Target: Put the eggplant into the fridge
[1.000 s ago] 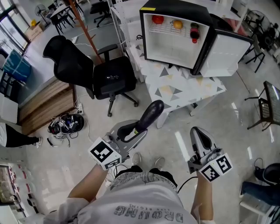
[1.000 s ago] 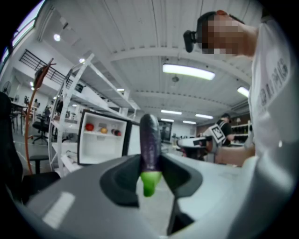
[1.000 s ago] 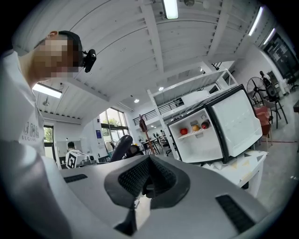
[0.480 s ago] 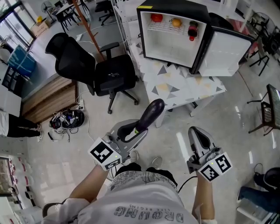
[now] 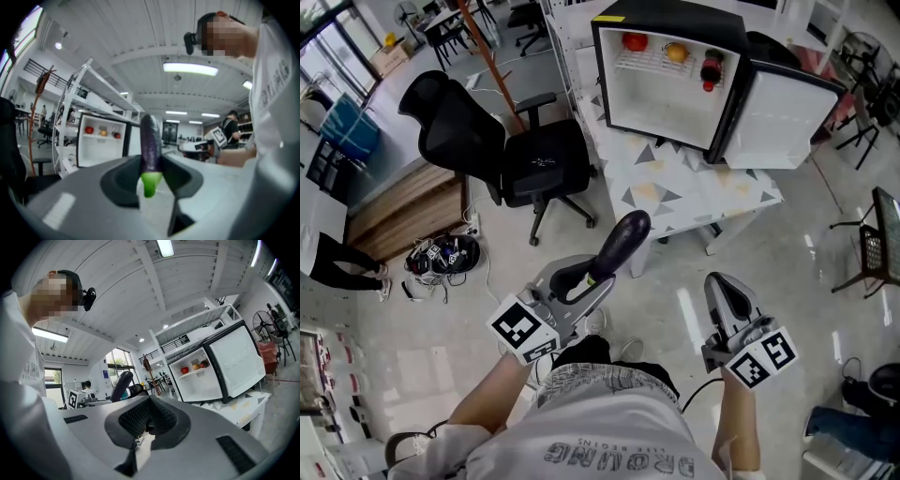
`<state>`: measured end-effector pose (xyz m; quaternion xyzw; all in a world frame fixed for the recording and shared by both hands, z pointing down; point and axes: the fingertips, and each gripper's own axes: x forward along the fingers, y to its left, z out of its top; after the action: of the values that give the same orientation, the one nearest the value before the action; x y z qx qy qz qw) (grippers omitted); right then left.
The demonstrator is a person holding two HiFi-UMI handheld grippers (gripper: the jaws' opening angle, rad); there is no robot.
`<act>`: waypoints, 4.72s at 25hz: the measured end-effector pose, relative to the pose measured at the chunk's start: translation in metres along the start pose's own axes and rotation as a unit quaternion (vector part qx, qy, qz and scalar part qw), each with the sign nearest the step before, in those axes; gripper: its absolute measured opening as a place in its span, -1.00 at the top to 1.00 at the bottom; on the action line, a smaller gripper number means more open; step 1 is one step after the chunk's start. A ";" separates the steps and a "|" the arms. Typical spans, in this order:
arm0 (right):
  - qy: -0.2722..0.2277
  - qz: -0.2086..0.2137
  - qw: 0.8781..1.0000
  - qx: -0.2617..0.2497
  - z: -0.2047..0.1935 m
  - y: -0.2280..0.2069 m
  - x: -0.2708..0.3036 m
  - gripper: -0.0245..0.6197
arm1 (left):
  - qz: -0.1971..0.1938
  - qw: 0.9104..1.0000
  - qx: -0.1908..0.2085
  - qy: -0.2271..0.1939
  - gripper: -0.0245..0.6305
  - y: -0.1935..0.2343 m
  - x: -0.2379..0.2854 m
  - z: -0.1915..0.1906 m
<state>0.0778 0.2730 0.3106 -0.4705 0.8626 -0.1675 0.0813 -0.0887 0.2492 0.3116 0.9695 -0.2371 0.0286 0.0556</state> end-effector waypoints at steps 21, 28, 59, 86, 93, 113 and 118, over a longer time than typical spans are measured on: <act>0.010 -0.022 1.000 0.004 0.000 -0.052 0.049 0.91 | -0.011 1.000 -0.019 -0.002 0.50 0.055 0.046 -0.008; 0.017 -0.025 1.000 0.008 0.006 -0.071 0.084 0.91 | -0.013 0.999 -0.029 0.000 0.50 0.091 0.065 -0.008; 0.034 -0.105 0.994 0.008 0.031 -0.152 0.259 0.91 | -0.089 0.994 -0.058 0.025 0.50 0.282 0.146 -0.006; 0.035 -0.128 0.991 0.017 0.030 -0.199 0.291 0.91 | -0.084 0.992 -0.077 0.055 0.50 0.322 0.191 -0.032; 0.040 -0.108 0.993 0.023 0.036 -0.232 0.287 0.91 | -0.064 0.992 -0.086 0.071 0.50 0.317 0.234 -0.043; 0.050 -0.053 0.996 0.056 0.047 -0.320 0.274 0.92 | 0.024 0.982 -0.126 0.137 0.50 0.348 0.381 -0.098; 0.048 -0.051 0.996 0.047 0.046 -0.326 0.278 0.91 | 0.039 0.979 -0.125 0.154 0.50 0.358 0.410 -0.113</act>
<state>0.1964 -0.1336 0.3916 -0.5010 0.8314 -0.2343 0.0531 0.1058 -0.2404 0.4906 0.9290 -0.2647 0.1494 0.2112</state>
